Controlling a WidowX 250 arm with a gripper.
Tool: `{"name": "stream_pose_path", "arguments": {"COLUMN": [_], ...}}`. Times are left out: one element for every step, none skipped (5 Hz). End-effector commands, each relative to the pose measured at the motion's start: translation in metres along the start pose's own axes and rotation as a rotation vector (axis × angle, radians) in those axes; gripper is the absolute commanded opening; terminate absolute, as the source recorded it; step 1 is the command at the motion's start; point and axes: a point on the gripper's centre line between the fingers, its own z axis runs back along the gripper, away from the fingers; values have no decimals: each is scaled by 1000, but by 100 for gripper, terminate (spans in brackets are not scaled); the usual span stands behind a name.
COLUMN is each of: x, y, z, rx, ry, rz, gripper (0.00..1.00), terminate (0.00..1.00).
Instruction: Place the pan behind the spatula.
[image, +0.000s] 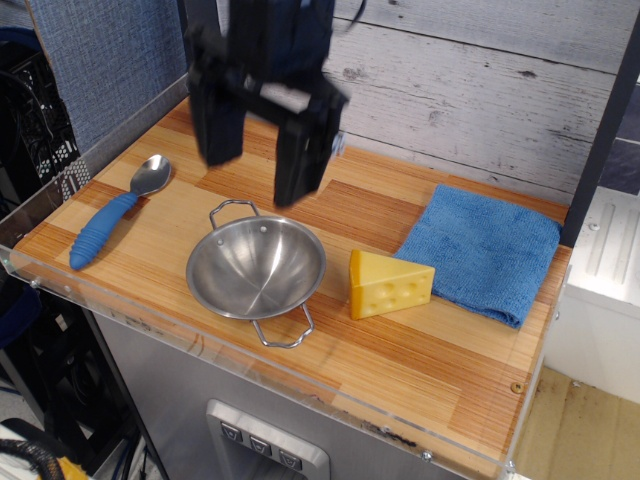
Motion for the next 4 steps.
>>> {"name": "stream_pose_path", "arguments": {"x": [22,39,48,52], "y": [-21,-25,-25,-23], "z": [-32,-49,-60,-68], "rx": [35,35,35,36], "ry": [-130,-151,-132,-113], "rz": [13,18,26,25], "gripper": [100,100,100,100], "terminate": [0,0,0,0]}}
